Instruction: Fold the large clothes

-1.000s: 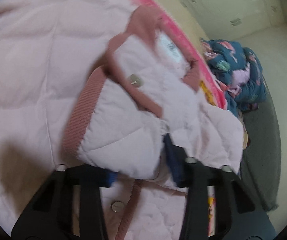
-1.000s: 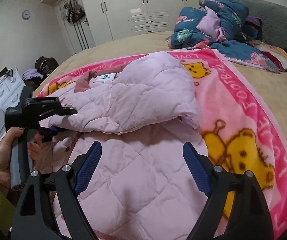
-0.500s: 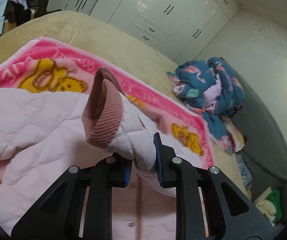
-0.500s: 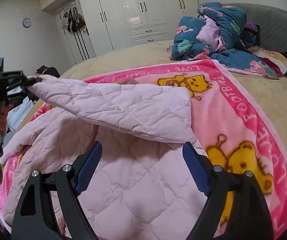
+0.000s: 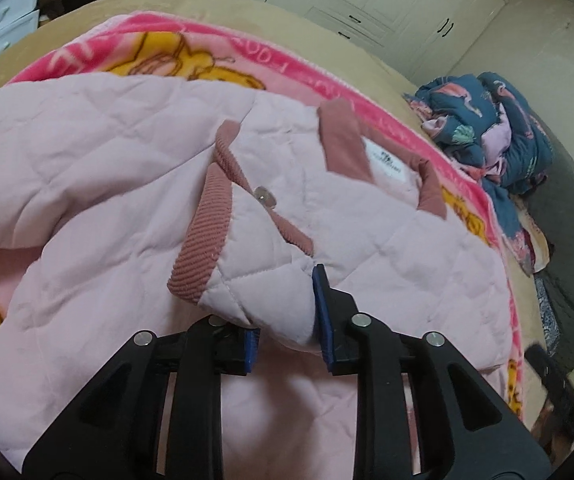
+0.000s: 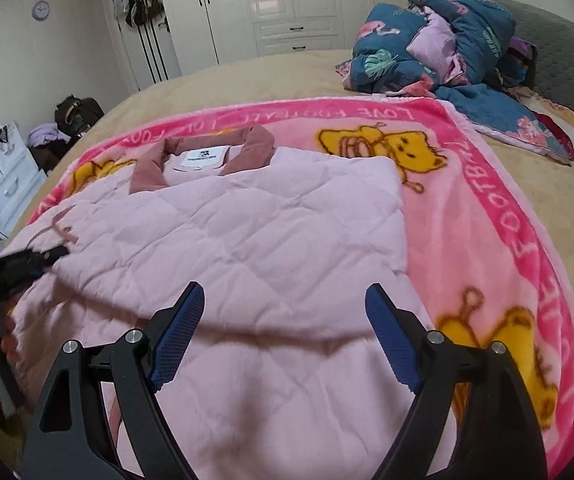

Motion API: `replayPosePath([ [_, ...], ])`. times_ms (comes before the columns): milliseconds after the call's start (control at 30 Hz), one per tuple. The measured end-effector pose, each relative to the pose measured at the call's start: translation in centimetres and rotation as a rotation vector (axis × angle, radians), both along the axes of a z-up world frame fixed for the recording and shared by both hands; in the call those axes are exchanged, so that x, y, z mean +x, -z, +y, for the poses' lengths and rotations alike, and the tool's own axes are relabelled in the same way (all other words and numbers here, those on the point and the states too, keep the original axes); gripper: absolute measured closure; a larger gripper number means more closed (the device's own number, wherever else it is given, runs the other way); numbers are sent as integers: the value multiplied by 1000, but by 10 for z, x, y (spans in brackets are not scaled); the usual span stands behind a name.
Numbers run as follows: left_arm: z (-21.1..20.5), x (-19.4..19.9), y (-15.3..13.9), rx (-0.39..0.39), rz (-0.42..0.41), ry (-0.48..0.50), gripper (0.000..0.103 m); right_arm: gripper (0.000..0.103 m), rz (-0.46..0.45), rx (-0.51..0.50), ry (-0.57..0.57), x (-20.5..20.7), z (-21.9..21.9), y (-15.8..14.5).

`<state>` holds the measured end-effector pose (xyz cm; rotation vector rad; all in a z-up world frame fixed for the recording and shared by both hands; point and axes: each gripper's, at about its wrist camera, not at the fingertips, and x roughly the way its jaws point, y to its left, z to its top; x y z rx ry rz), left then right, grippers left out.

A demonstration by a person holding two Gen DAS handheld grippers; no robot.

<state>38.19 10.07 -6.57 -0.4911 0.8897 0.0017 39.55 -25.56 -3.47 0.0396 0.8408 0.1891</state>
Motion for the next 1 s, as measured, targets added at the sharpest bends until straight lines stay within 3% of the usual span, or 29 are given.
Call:
replayPosePath([
  [233, 3, -3, 15, -1, 33, -4, 80, 20, 181, -42, 18, 47, 8, 54],
  [367, 2, -3, 17, 11, 35, 8, 78, 18, 187, -61, 29, 50, 12, 70],
  [500, 2, -4, 11, 16, 51, 23, 75, 18, 175, -46, 33, 44, 11, 61],
  [600, 2, -9, 4, 59, 67, 32, 60, 18, 135, 31, 36, 28, 3, 43],
  [667, 3, -13, 0, 101, 81, 16, 37, 18, 112, 69, 44, 17, -2, 32],
  [700, 4, -17, -4, 115, 79, 14, 35, 17, 105, 79, 43, 12, -4, 28],
  [767, 6, -23, -10, 124, 75, 19, 28, 6, 83, 91, 46, 2, -4, 18],
  [933, 8, -40, -28, 147, 62, 32, 9, 5, 30, 109, 45, -19, 0, -4],
  [1000, 8, -47, -34, 154, 59, 37, 9, 4, 12, 115, 43, -27, 3, -12],
])
